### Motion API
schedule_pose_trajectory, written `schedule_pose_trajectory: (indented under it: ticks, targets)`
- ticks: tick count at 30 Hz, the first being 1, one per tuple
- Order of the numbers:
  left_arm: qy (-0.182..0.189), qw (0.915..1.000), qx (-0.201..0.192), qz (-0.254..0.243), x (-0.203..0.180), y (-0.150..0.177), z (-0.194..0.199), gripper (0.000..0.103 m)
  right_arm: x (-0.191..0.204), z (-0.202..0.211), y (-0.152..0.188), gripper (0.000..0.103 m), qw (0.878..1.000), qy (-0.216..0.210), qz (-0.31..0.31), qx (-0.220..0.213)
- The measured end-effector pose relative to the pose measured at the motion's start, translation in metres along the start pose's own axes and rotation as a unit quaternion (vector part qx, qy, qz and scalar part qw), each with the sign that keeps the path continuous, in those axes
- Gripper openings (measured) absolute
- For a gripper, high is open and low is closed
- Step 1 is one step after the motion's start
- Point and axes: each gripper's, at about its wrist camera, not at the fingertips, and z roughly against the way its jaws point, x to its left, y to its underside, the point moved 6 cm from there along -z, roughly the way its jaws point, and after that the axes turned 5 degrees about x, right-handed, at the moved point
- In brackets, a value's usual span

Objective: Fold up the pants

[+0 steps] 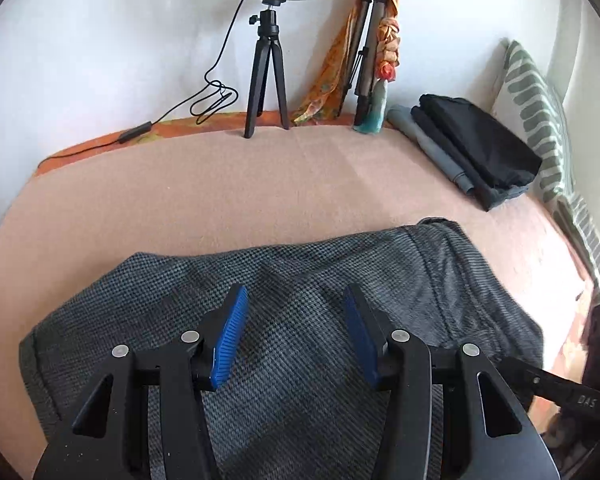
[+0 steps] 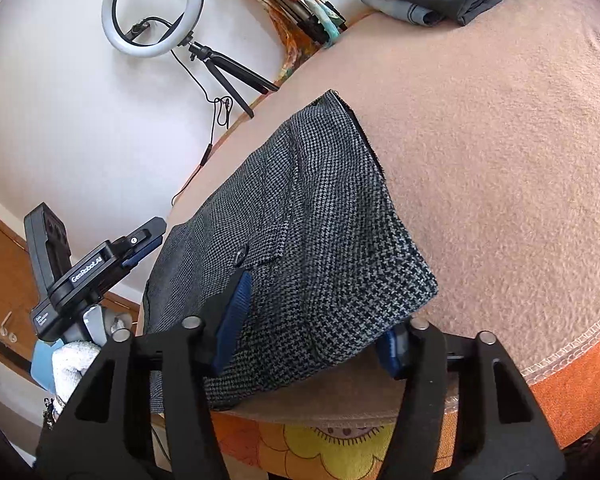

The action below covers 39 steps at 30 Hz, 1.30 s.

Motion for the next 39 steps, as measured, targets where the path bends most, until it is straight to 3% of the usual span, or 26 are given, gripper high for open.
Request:
schedule_pose_trajectory:
  ticks: [2, 4, 9, 14, 18, 21, 26, 27, 30, 33, 39]
  targets:
    - [-0.021, 0.9998, 0.005, -0.002, 0.002, -0.002, -0.016, 0.048, -0.005, -0.002, -0.003, 0.037, 1.0, -0.006, -0.02, -0.003]
    - [-0.028, 0.9994, 0.018, 0.005, 0.006, 0.0, -0.032, 0.049, -0.006, -0.001, -0.006, 0.035, 1.0, -0.006, -0.022, -0.005]
    - [-0.031, 0.9989, 0.036, -0.001, 0.009, 0.008, -0.052, 0.049, 0.014, 0.009, -0.008, 0.03, 0.998, 0.03, 0.048, -0.017]
    - [-0.026, 0.9991, 0.034, 0.003, 0.012, 0.004, -0.039, 0.048, 0.021, 0.011, -0.009, 0.028, 0.995, 0.062, 0.078, -0.019]
    - [0.013, 0.9989, 0.038, 0.022, 0.007, 0.017, -0.001, 0.048, 0.02, 0.012, -0.012, 0.028, 0.996, 0.061, 0.068, -0.016]
    - [0.014, 0.9991, 0.041, -0.005, -0.006, 0.034, 0.017, 0.048, 0.021, 0.012, -0.012, 0.028, 0.996, 0.064, 0.067, -0.016]
    - [0.011, 0.9966, 0.081, -0.003, -0.014, 0.059, -0.006, 0.049, 0.028, 0.015, -0.012, 0.028, 0.994, 0.069, 0.076, -0.023]
    - [0.004, 0.9982, 0.058, -0.012, -0.017, 0.06, -0.004, 0.05, 0.029, 0.017, -0.012, 0.028, 0.994, 0.071, 0.08, -0.025]
    - [-0.013, 0.9979, 0.05, -0.04, -0.024, 0.062, -0.003, 0.051, 0.038, 0.023, -0.013, 0.026, 0.991, 0.081, 0.104, -0.032]
    - [0.023, 0.9978, 0.062, 0.005, -0.013, 0.057, 0.014, 0.05, 0.056, 0.028, -0.015, 0.023, 0.982, 0.104, 0.15, -0.046]
    - [0.049, 0.9962, -0.002, 0.072, 0.039, 0.042, 0.095, 0.051, 0.1, 0.033, -0.013, 0.02, 0.955, 0.143, 0.253, -0.054]
